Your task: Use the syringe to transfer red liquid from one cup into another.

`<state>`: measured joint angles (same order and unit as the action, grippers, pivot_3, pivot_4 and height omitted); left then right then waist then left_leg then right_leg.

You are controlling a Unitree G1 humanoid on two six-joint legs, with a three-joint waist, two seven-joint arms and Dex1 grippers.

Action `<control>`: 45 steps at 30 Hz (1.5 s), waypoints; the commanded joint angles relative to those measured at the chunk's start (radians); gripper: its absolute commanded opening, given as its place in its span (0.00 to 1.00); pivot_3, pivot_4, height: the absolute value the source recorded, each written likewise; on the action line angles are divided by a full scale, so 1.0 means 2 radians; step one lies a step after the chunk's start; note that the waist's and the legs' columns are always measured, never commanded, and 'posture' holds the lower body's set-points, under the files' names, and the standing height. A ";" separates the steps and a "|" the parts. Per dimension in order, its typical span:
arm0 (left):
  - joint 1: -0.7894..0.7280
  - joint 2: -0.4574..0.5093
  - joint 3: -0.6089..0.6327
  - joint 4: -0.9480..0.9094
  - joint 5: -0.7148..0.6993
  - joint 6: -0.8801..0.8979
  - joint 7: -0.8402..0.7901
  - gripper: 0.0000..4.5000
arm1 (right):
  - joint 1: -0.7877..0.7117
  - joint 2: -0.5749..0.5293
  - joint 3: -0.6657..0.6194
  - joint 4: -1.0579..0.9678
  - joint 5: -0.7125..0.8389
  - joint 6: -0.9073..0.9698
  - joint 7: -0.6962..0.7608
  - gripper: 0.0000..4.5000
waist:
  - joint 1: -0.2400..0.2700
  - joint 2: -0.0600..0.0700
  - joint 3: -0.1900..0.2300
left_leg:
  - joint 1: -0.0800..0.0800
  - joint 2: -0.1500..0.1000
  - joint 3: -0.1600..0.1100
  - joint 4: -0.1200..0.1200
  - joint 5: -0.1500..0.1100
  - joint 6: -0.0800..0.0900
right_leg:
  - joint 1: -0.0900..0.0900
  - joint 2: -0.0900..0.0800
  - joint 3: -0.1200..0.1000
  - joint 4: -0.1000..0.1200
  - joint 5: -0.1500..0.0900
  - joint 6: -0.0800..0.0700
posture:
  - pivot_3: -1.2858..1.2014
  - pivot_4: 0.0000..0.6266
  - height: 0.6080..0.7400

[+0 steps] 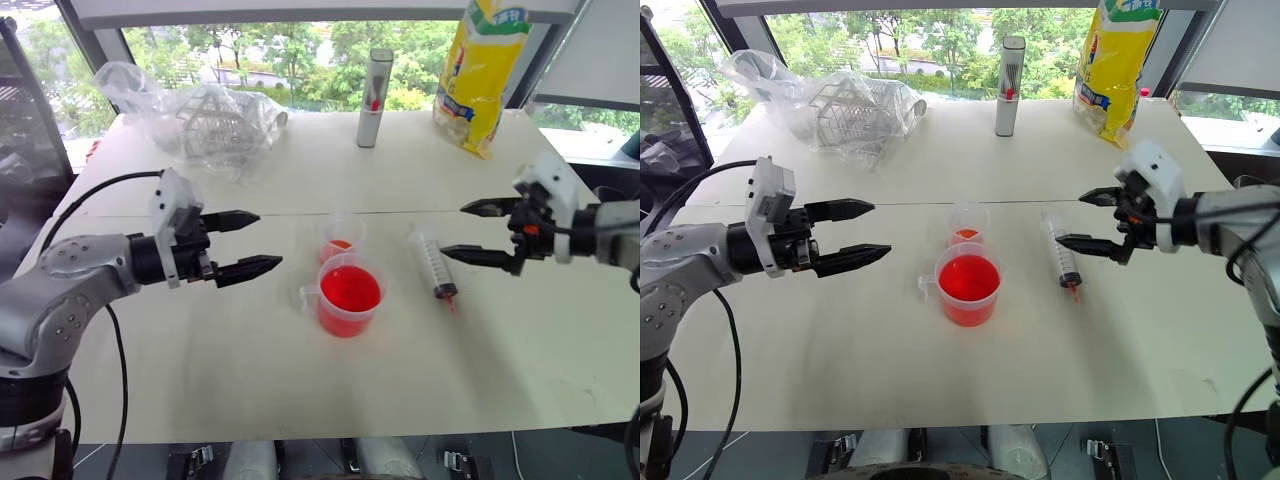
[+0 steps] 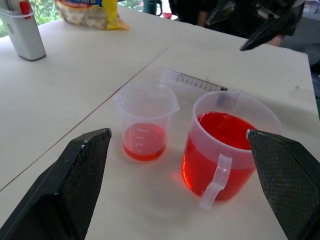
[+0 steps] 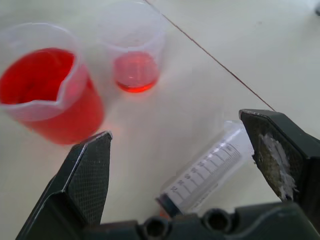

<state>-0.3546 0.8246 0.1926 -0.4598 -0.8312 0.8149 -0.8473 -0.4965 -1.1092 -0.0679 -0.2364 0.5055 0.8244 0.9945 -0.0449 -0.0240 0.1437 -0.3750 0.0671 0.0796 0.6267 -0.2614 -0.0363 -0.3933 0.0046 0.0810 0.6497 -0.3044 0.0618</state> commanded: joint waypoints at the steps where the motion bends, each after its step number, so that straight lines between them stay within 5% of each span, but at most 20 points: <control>1: -0.008 0.000 0.003 -0.003 0.004 -0.015 -0.002 1.00 | -0.071 0.010 0.050 0.023 -0.036 0.078 -0.047 0.99 | 0.000 0.000 0.000 | 0.000 0.000 0.000 0.000 0.000 0.000 | 0.000 0.000 0.000 0.000 0.000 0.000 | 0.52 0.24 1.00; 7: -0.003 -0.012 -0.005 -0.009 0.011 -0.024 0.006 1.00 | -0.261 0.077 0.185 0.142 -0.054 0.334 -0.082 0.99 | 0.000 0.000 0.000 | -0.001 0.000 0.000 -0.001 0.000 0.000 | -0.002 0.000 0.001 0.000 0.000 0.000 | 0.52 0.24 1.00; 10: 0.001 -0.015 -0.004 -0.013 0.012 -0.026 0.009 1.00 | -0.325 0.113 0.230 0.230 -0.059 0.390 -0.092 0.99 | 0.000 0.000 0.000 | -0.002 0.000 0.001 -0.001 0.000 0.000 | -0.003 0.000 0.000 0.000 0.000 -0.001 | 0.52 0.24 1.00; 18: 0.025 -0.019 0.008 -0.037 0.003 -0.025 0.030 1.00 | -0.382 0.192 0.326 0.412 -0.100 0.364 -0.107 0.99 | 0.001 0.000 0.000 | -0.008 0.000 0.000 0.001 0.000 0.000 | -0.008 0.000 0.000 0.001 0.001 0.001 | 0.52 0.24 1.00; 28: 0.036 -0.013 0.017 -0.053 -0.006 -0.021 0.044 1.00 | -0.397 0.261 0.324 0.567 -0.162 0.281 -0.099 0.99 | -0.001 0.000 -0.001 | -0.007 -0.001 0.000 0.002 0.000 0.000 | -0.008 0.001 0.000 0.002 0.001 0.001 | 0.52 0.24 1.00; 35: 0.031 -0.012 0.012 -0.050 -0.004 -0.023 0.047 1.00 | -0.404 0.278 0.308 0.597 -0.188 0.273 -0.088 0.31 | -0.002 0.001 -0.001 | -0.007 -0.001 0.000 0.001 0.000 0.000 | -0.008 0.001 -0.001 0.002 0.001 0.001 | 0.52 0.24 1.00; 41: 0.020 -0.012 0.008 -0.043 -0.003 -0.025 0.044 1.00 | -0.401 0.271 0.294 0.570 -0.198 0.273 -0.084 0.31 | -0.002 0.001 -0.001 | -0.007 -0.001 0.000 0.001 0.000 0.000 | -0.008 0.001 -0.001 0.002 0.001 0.001 | 0.52 0.24 1.00; 45: -0.012 -0.019 0.003 -0.019 -0.003 -0.031 0.037 1.00 | -0.343 0.214 0.113 0.318 -0.144 0.109 -0.106 0.31 | 0.002 0.002 0.000 | -0.008 -0.001 0.000 0.001 0.000 0.000 | -0.008 0.001 -0.001 0.002 0.001 0.001 | 0.52 0.24 1.00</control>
<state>-0.3495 0.7872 0.1838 -0.5034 -0.8334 0.7752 -0.7648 -1.1680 -0.6410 0.3266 0.6259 0.1667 1.2020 0.7966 -0.0412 -0.0200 0.1433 -0.3915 0.0653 0.0792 0.6290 -0.2614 -0.0361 -0.4098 0.0059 0.0783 0.6544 -0.3017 0.0640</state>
